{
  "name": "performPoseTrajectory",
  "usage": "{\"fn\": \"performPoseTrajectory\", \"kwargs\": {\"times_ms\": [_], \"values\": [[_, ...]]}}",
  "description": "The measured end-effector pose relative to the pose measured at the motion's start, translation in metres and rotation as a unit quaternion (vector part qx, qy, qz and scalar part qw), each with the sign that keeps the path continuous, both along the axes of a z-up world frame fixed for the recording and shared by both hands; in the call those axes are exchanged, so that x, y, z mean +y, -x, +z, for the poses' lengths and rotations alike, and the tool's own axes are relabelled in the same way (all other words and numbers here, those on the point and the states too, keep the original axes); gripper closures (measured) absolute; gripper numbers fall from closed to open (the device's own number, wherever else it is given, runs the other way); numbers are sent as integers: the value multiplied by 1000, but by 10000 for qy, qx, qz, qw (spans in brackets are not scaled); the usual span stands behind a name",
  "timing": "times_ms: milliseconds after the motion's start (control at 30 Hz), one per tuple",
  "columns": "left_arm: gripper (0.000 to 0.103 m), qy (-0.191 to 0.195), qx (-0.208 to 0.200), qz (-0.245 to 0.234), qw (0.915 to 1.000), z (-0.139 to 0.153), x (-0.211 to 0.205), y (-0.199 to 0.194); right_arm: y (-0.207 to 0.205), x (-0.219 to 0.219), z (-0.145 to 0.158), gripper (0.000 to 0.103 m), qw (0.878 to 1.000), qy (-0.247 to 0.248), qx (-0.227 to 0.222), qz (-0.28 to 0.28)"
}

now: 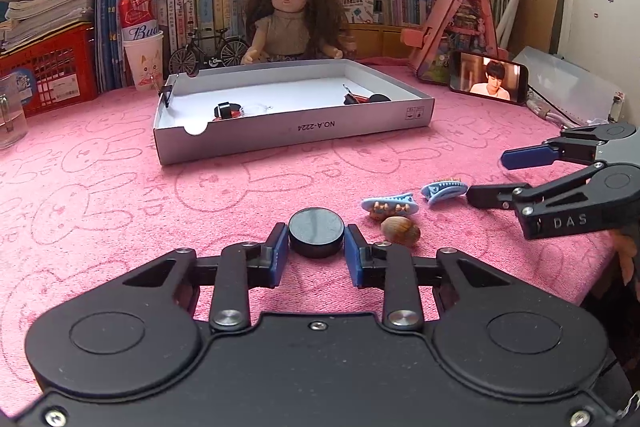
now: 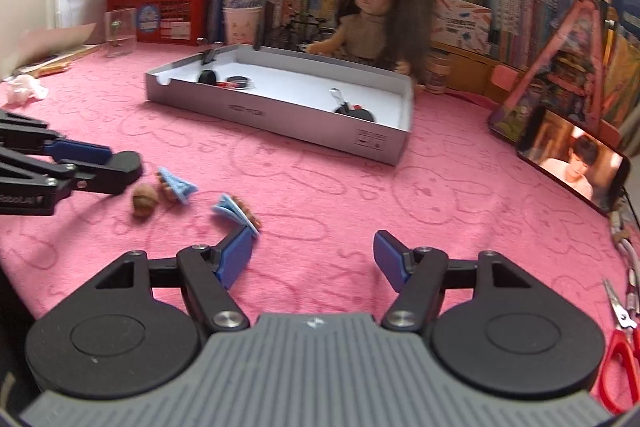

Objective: Organize rigid objects
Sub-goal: 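Close left tool on a third black disc while right tool approaches the blue hair clips, then grasp a blue beaded hair clip with the right tool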

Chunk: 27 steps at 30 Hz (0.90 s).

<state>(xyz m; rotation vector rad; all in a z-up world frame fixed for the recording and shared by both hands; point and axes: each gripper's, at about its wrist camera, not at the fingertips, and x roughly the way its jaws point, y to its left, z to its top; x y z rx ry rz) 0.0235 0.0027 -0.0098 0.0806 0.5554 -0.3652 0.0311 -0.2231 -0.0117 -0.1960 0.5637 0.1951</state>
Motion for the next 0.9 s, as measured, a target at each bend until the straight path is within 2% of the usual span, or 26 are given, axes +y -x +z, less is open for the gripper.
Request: {"fn": "performPoseTrajectory", "kwargs": {"times_ms": [133,333,467,567,767,833,900], "values": [[74,33,10,73,10000,1,2,-1,-7,-7,1,25,9990,-70,58,-443],[74,107,24,183,9998,1,5,-3,3,2,9,25,9984,-465,73,-326],[74,206,43,299,9993,2,6,-4,10,11,10,26,9939,-1022,188,-367],[74,258,36,375,9990,2,7,-5,11,17,7,31,9892,-1355,286,-479],[73,286,-58,504,9983,4,5,-7,9,31,1,44,9855,-1391,204,-946],[69,244,-92,524,9983,3,3,-8,9,35,0,44,9847,-1383,142,-1049],[61,213,-165,566,9980,2,1,-8,8,39,-1,44,9846,-1348,89,-1111]]}}
